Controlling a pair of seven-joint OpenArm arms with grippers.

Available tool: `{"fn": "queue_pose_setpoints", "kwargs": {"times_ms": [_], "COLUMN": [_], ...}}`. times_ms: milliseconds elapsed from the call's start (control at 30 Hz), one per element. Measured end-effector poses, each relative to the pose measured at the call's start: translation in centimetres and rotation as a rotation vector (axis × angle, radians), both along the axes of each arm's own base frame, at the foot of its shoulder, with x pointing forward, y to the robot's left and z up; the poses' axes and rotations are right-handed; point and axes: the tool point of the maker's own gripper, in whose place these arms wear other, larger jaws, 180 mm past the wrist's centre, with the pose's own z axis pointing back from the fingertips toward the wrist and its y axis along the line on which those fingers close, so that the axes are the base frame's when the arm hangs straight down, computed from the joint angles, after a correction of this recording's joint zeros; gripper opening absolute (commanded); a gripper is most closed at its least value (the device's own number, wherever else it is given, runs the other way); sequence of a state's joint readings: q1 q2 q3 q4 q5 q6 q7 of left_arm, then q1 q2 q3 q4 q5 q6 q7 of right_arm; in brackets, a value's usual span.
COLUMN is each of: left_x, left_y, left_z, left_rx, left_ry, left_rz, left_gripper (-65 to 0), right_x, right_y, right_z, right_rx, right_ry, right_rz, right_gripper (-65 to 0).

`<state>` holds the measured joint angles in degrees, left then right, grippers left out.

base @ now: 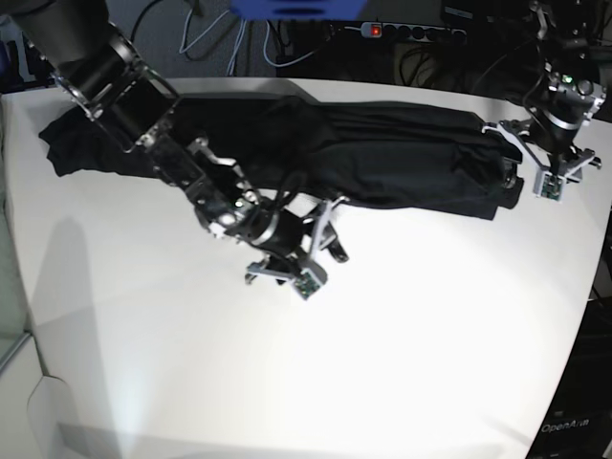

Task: Fold the T-shirt properly

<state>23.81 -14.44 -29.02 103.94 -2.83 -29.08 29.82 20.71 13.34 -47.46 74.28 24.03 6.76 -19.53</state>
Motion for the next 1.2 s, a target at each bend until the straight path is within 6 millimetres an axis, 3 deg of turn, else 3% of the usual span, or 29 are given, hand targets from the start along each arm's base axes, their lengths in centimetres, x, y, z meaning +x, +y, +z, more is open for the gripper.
{"fn": "queue_pose_setpoints", "kwargs": {"times_ms": [67, 133, 267, 400, 533, 733, 833, 967, 1200], "left_x": [0.0, 0.3, 2.0, 1.8, 1.9, 1.1, 0.7, 0.0, 0.0], "left_y": [-1.1, -1.6, -3.6, -5.2, -6.2, -6.6, -5.9, -3.6, -3.5], "left_z": [-0.1, -0.1, 0.1, -1.3, -3.0, -3.6, -3.5, -3.5, -3.5], "left_rx": [-0.009, -0.019, -0.068, -0.047, -0.009, 0.014, 0.001, 0.02, 0.022], "left_ry": [0.012, 0.005, -0.032, 0.001, 0.043, 0.086, 0.087, 0.097, 0.094], "left_rz": [-0.063, -0.074, -0.078, -0.068, -0.055, -0.119, -0.104, -0.034, -0.033], "left_gripper": [-32.6, -32.6, -32.6, -32.6, -32.6, -32.6, -32.6, -32.6, -32.6], "right_x": [-0.2, -1.1, -1.4, -1.9, -2.4, -2.3, -2.5, -2.5, -2.5], "right_y": [-2.2, -2.8, -2.7, -1.5, -1.9, -1.4, -0.9, -1.1, -0.6], "right_z": [-0.5, -1.0, -0.4, 1.0, -0.1, 0.2, 0.4, 0.2, 0.4], "right_rx": [-0.009, 0.0, 0.027, 0.068, 0.045, 0.031, 0.045, 0.038, 0.049], "right_ry": [0.009, 0.031, 0.025, 0.001, 0.031, 0.047, 0.049, 0.05, 0.049], "right_rz": [-0.039, -0.057, -0.067, -0.049, -0.052, -0.043, -0.039, -0.04, -0.037], "right_gripper": [-39.8, -39.8, -39.8, -39.8, -39.8, -39.8, -39.8, -39.8, -39.8]}}
